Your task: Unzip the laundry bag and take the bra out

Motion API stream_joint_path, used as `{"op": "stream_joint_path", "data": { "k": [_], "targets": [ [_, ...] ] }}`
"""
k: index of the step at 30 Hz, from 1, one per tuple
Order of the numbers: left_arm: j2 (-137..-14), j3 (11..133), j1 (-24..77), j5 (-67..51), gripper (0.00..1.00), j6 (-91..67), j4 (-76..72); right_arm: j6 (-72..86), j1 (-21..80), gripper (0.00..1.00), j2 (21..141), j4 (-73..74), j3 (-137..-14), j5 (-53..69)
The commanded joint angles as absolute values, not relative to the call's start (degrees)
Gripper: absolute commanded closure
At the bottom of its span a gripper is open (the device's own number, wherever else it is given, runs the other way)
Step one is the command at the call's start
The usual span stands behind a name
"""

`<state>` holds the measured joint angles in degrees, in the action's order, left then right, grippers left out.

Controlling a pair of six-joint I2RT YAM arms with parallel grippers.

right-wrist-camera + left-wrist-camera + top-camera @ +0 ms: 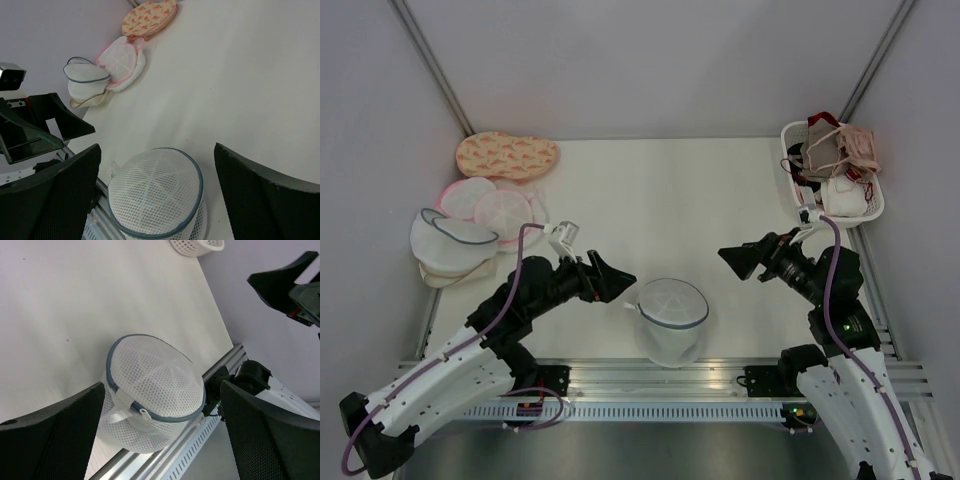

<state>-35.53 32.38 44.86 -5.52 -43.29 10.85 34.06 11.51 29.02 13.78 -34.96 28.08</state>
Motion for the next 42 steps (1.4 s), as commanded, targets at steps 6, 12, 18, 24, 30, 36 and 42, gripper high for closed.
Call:
{"op": "stream_joint_path", "data": {
  "k": [6,12,18,24,30,36,42],
  "targets": [
    [-47.62,35.33,45.00,0.27,0.00,-50.53,17.22,31.99,11.69,0.02,28.04,14.50,-34.98,26.98],
    [-63.27,36.13,44.21,-12.65,0.00,-61.24,10.30,31.03,11.69,0.02,26.37,16.34,-35.42,25.93],
    [-65.65,29.36,39.20,-21.70,0.01,-74.43,-4.46,29.10,11.69,0.02,23.91,20.21,-36.65,23.39],
    [-68.54,26.54,38.93,-30.49,0.00,-81.47,-14.49,28.21,11.69,0.02,23.38,21.18,-36.48,22.50],
    [-71.71,26.11,39.20,-35.33,0.17,-80.95,-17.57,28.30,11.69,0.02,23.64,20.22,-35.86,22.32],
    [-74.53,24.87,39.20,-38.58,0.98,-81.30,-24.34,28.30,11.69,0.02,23.82,20.56,-35.95,22.50],
    [-71.55,23.30,39.02,-35.08,0.98,-81.91,-24.69,26.63,11.69,0.02,23.46,21.09,-35.68,22.59]
  ]
}}
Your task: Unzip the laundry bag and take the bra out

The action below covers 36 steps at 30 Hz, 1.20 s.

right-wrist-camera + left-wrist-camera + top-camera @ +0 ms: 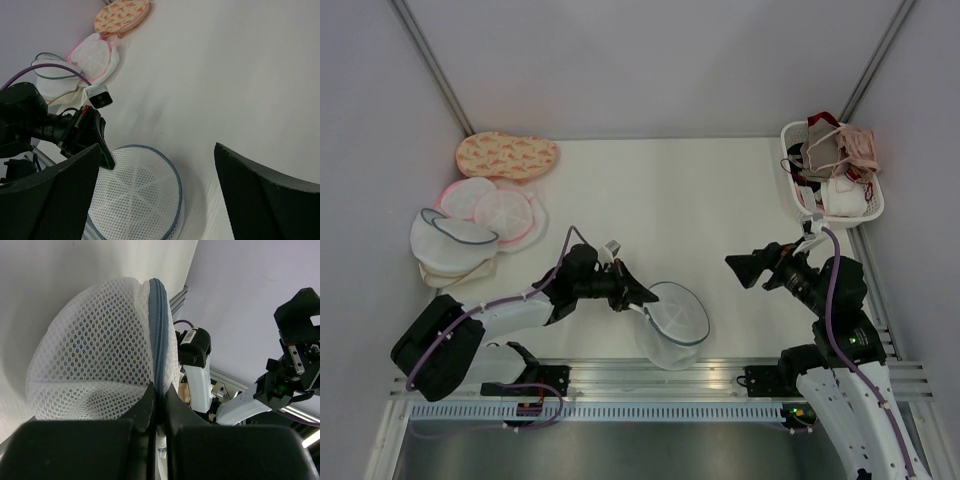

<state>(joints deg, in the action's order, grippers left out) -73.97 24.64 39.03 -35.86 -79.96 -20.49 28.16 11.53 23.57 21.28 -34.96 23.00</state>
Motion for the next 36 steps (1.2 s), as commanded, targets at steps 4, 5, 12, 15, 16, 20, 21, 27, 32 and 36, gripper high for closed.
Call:
{"op": "stream_joint_path", "data": {
  "k": [4,5,12,15,16,20,21,27,32,36],
  "targets": [
    [-63.31,20.66,38.94,-18.27,0.98,-82.09,-19.80,26.72,11.78,0.02,28.11,20.31,-35.77,26.79],
    [-59.37,20.31,38.94,-14.45,0.98,-82.09,-18.91,26.46,11.78,0.02,30.13,20.13,-35.95,27.24],
    [-50.10,21.97,39.20,17.19,0.98,-84.89,-8.79,26.80,16.60,0.02,34.80,16.53,-37.79,24.79],
    [-52.99,23.55,39.20,20.99,0.98,-88.66,-8.00,27.68,23.01,0.02,38.05,13.98,-37.79,19.70],
    [-55.87,24.34,39.29,21.27,0.98,-89.81,-7.56,27.95,27.64,0.02,40.14,13.10,-37.79,17.69],
    [-61.60,25.66,39.20,21.18,0.98,-95.26,-8.52,26.20,40.41,0.02,47.88,8.45,-38.32,6.96],
    [-62.05,25.66,39.37,20.92,0.98,-96.67,-8.87,25.84,42.60,0.02,49.47,7.65,-38.49,3.12],
    [-61.88,24.09,39.46,18.12,0.98,-99.40,-12.30,24.87,48.25,0.12,58.53,0.54,-38.67,2.01],
    [-62.40,20.57,39.46,12.66,0.98,-104.23,-19.32,25.48,50.36,0.18,64.15,-7.37,-39.29,4.47],
    [-62.49,19.08,39.81,10.37,0.98,-106.34,-21.53,27.15,50.71,0.23,68.20,-13.70,-39.29,8.61]
  ]
}}
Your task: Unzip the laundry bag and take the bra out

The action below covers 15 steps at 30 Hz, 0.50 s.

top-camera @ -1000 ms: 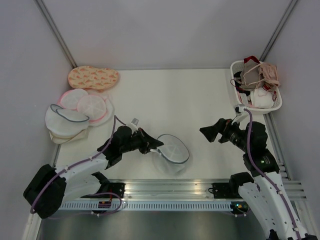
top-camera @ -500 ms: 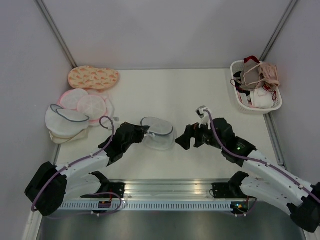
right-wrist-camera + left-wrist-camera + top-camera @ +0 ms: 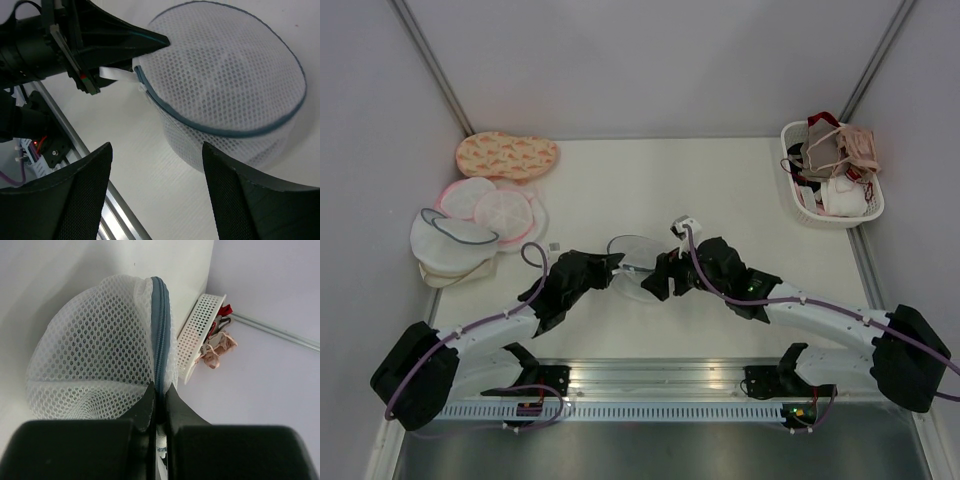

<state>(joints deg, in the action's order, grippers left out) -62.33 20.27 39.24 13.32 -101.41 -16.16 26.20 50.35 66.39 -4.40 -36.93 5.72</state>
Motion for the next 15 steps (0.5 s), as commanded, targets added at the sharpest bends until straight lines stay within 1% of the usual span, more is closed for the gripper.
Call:
{"op": "stream_joint_path", "data": {
  "k": [1,5,10,13,15],
  "targets": [
    [-62.32,18.72,39.81,10.20,0.98,-106.78,-21.88,28.38,50.89,0.23,69.60,-16.32,-39.11,10.53],
    [-61.17,16.70,39.81,9.14,0.98,-108.19,-24.95,31.02,50.89,0.26,70.84,-22.40,-36.66,13.79],
    [-60.82,14.33,39.81,7.56,0.98,-109.95,-29.00,32.60,50.89,0.29,73.21,-25.66,-36.12,17.22],
    [-61.00,13.01,39.81,8.35,0.98,-111.27,-31.18,34.71,50.89,0.35,74.35,-27.51,-36.04,20.30],
    [-60.91,12.22,39.81,8.79,0.98,-112.15,-32.17,35.86,51.33,0.37,73.66,-28.56,-34.55,20.13]
  ]
}}
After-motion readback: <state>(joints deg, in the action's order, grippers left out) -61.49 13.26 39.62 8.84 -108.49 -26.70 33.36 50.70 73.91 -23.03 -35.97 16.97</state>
